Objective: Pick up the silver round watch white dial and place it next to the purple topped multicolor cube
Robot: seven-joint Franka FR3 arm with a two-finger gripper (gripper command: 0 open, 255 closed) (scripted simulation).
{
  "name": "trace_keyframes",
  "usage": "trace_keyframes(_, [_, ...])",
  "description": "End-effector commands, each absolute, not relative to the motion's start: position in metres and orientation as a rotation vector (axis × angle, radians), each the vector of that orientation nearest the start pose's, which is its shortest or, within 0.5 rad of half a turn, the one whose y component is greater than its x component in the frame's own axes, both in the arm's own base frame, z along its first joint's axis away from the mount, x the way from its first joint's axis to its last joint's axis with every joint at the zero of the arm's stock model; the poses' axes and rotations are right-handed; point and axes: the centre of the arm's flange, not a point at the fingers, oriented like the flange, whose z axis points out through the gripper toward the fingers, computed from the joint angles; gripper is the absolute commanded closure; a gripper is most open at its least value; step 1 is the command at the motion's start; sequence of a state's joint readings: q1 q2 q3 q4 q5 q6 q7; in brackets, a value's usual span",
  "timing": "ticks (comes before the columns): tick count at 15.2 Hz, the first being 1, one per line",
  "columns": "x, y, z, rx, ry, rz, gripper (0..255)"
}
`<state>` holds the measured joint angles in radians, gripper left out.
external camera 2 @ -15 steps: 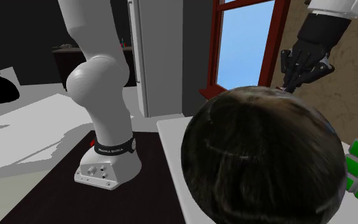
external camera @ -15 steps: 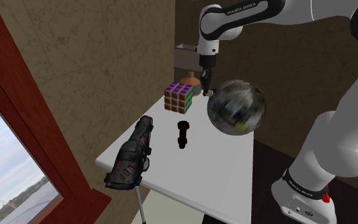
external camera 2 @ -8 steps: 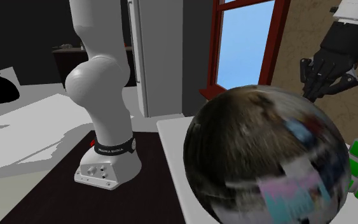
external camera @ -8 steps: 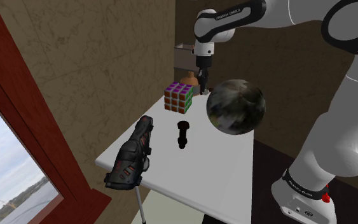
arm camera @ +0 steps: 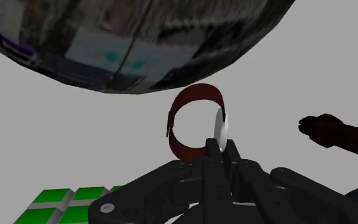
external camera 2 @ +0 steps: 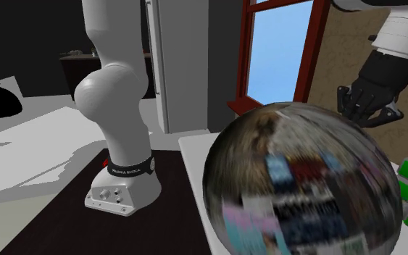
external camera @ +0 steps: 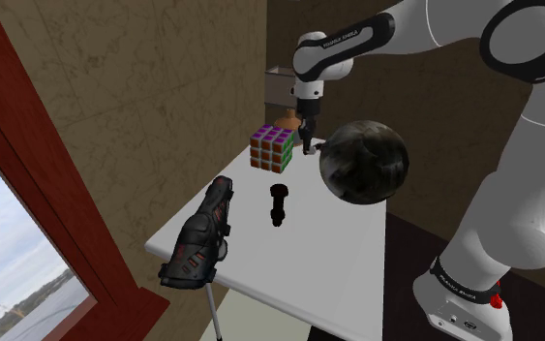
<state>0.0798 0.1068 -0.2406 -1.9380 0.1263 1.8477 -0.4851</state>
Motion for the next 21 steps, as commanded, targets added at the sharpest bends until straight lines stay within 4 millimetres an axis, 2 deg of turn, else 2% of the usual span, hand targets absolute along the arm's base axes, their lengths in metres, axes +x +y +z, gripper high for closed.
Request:
trace_keyframes(1, [0.555,-0.077,0.405,-2.955,-0.412,0.231,255])
trace_keyframes(21, [0.555,-0.077,0.299,-2.955,-0.412,0.231,255])
